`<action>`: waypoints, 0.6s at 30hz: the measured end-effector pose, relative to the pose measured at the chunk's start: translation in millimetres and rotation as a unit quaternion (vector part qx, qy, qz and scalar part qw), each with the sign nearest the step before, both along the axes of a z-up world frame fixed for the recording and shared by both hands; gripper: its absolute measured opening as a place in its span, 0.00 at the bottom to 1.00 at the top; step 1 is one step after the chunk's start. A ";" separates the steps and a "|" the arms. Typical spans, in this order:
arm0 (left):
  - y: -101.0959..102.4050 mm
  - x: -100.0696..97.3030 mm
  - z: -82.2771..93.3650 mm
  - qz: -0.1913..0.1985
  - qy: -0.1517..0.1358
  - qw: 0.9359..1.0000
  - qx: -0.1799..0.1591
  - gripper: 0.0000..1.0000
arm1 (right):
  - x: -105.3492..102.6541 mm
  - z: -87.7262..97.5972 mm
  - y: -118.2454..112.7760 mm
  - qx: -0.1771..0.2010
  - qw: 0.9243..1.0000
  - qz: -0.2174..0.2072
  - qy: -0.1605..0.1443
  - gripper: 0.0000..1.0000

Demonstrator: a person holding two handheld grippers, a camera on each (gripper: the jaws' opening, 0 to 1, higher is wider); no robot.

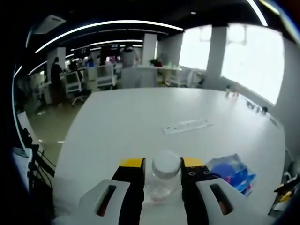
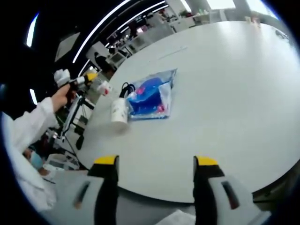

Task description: Arrange the tabletop items into an orderly group along one side of the table until the central work area is clear of visible clutter.

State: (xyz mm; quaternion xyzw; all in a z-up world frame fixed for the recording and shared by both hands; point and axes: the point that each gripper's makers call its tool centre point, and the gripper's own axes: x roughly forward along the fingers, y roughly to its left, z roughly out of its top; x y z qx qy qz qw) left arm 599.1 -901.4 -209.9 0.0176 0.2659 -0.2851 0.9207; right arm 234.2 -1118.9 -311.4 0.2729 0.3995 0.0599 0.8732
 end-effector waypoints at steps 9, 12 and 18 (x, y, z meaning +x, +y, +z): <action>14.6 14.3 8.2 0.065 -0.022 0.997 -0.022 0.97 | 0.4 0.3 1.2 0.001 1.000 0.001 -0.003 0.63; 16.7 14.6 8.8 0.067 -0.019 0.997 -0.027 0.97 | 0.5 0.6 2.0 0.000 1.000 0.003 -0.003 0.62; 16.7 9.8 6.0 0.066 -0.009 0.997 -0.032 0.97 | 0.7 0.9 2.5 0.000 1.000 0.004 -0.004 0.62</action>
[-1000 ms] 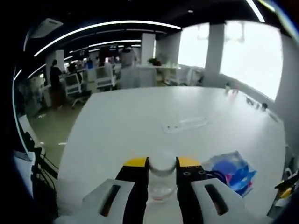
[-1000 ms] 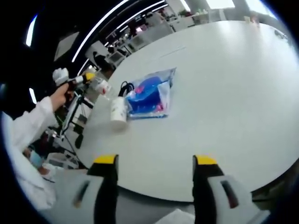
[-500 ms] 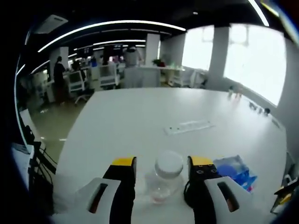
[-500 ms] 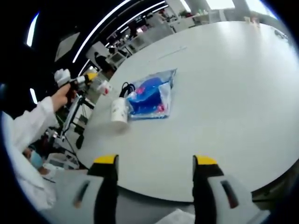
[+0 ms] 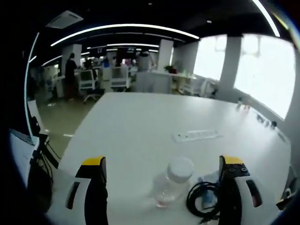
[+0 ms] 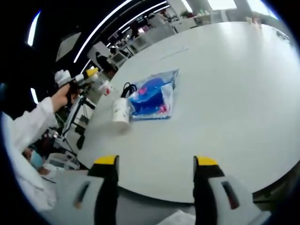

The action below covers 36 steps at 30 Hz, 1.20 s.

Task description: Arrange the tabletop items into an orderly group along one side of the table until the central work area is clear of visible clutter.

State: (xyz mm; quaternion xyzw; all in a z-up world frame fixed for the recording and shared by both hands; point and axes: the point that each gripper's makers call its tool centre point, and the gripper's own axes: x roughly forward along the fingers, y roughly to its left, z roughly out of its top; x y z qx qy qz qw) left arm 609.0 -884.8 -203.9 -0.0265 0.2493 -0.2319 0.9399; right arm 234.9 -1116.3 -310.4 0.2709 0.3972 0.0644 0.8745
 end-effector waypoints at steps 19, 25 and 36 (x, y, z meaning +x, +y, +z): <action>13.4 -40.5 6.5 0.003 0.009 1.000 -0.013 0.96 | -5.4 19.3 2.0 -0.013 1.000 0.005 -0.024 0.62; 31.3 -64.5 5.2 0.020 0.016 0.999 -0.022 0.96 | -13.6 25.7 2.3 -0.022 0.999 0.004 -0.034 0.62; 56.4 -98.5 -4.6 0.032 0.034 0.998 -0.032 0.96 | -33.3 38.3 3.2 -0.030 0.998 -0.009 -0.048 0.62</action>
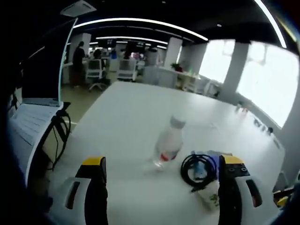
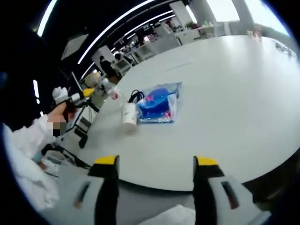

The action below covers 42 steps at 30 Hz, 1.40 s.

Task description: Arrange the tabletop items into an orderly group along one side of the table until the central work area is clear of visible clutter.

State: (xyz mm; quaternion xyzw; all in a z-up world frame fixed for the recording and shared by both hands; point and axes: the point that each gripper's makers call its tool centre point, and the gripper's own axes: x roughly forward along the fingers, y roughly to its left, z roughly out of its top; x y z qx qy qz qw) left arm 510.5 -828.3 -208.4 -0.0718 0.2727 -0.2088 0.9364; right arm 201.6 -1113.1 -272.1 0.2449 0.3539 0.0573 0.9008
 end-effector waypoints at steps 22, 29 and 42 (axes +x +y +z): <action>-5.7 -22.5 -0.8 -0.035 0.003 0.999 -0.015 0.95 | 15.1 25.5 1.0 -0.031 0.999 0.007 -0.029 0.63; -0.4 -29.1 -9.3 -0.021 0.017 0.999 -0.021 0.93 | 37.3 33.4 -4.7 -0.034 0.998 0.026 -0.039 0.63; -20.6 -56.2 -18.6 0.014 0.034 0.999 -0.026 0.91 | 67.3 30.8 -30.7 -0.013 0.993 0.105 -0.043 0.63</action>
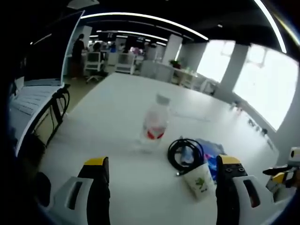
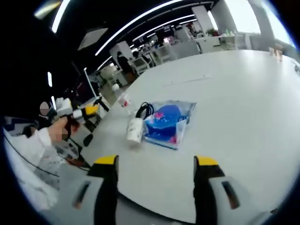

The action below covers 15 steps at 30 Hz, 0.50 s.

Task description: Arrange the tabletop items into an orderly group along one side of the table until the central work area is clear of visible clutter.

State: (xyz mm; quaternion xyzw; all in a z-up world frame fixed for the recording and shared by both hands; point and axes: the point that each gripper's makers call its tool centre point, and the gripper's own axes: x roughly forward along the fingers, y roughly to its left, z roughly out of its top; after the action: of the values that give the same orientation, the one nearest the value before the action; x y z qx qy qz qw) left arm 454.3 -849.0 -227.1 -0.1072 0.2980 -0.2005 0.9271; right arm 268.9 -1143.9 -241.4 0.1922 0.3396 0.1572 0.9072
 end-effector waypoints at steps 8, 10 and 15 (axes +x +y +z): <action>-26.7 -26.0 5.8 0.020 -0.012 1.000 0.007 0.90 | 8.0 -1.8 -41.4 -0.006 0.998 0.067 0.000 0.63; -30.5 -32.3 5.2 0.027 -0.011 1.000 0.006 0.89 | 10.3 1.4 -45.6 -0.006 0.996 0.084 -0.003 0.63; -38.0 -41.1 1.3 0.044 -0.002 0.999 -0.002 0.88 | 17.2 2.7 -52.0 -0.011 0.995 0.102 -0.007 0.63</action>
State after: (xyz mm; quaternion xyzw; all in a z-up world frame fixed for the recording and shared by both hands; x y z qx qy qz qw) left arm 413.2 -887.0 -225.7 -0.1220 0.2908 -0.1607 0.9353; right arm 286.0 -1195.9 -238.7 0.1452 0.3527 0.2460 0.8911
